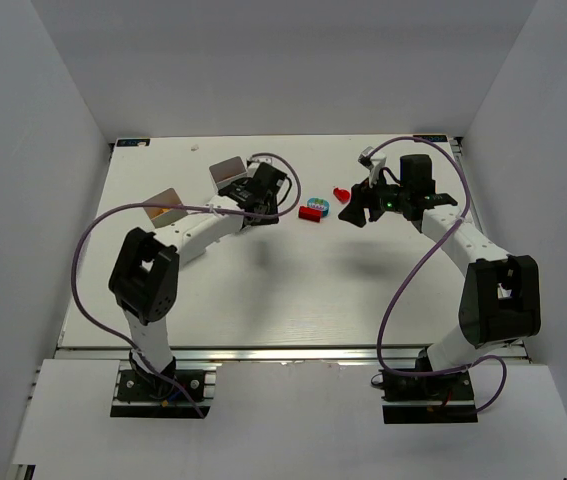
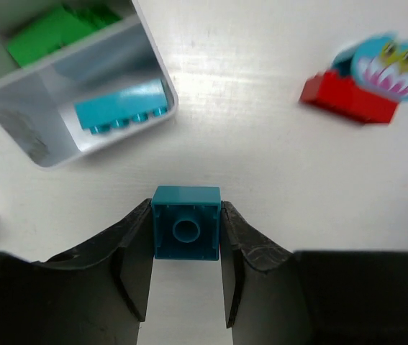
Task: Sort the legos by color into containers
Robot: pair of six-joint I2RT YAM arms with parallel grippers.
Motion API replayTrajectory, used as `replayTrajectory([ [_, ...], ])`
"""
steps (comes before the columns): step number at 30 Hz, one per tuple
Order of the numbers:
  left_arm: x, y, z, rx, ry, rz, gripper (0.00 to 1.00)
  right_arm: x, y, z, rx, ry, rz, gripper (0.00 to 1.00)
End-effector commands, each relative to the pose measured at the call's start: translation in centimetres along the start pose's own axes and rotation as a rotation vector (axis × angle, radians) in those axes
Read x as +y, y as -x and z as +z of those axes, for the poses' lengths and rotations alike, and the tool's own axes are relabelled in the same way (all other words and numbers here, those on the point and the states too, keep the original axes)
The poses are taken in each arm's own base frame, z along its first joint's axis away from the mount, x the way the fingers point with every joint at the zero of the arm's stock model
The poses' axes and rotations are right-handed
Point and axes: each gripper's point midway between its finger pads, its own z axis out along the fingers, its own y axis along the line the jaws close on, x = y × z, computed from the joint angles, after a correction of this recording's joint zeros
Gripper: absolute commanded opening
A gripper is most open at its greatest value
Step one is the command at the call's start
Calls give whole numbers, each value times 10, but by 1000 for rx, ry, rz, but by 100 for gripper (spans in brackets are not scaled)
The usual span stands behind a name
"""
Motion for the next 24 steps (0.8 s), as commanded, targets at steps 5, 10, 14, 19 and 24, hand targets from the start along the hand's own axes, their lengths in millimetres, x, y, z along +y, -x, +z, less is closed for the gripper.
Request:
replayTrajectory([
  [5,33,64,-17,-127,89,-126,22,-1,11,-4,-27,2,-32,66],
  [10,48,72,0,-116,110,-133,22,0,10,-5,-25,0,-37,66],
  [14,56,76,10,-114,131,-125,23,1,8,-5,-23,-1,-35,66],
  [19,57,77,20,-101,129,-123,27,-1,7,-5,-20,-4,-32,66],
  [24,57,74,23,-97,129,-126,49,-2,6,-4,-13,-8,-42,66],
])
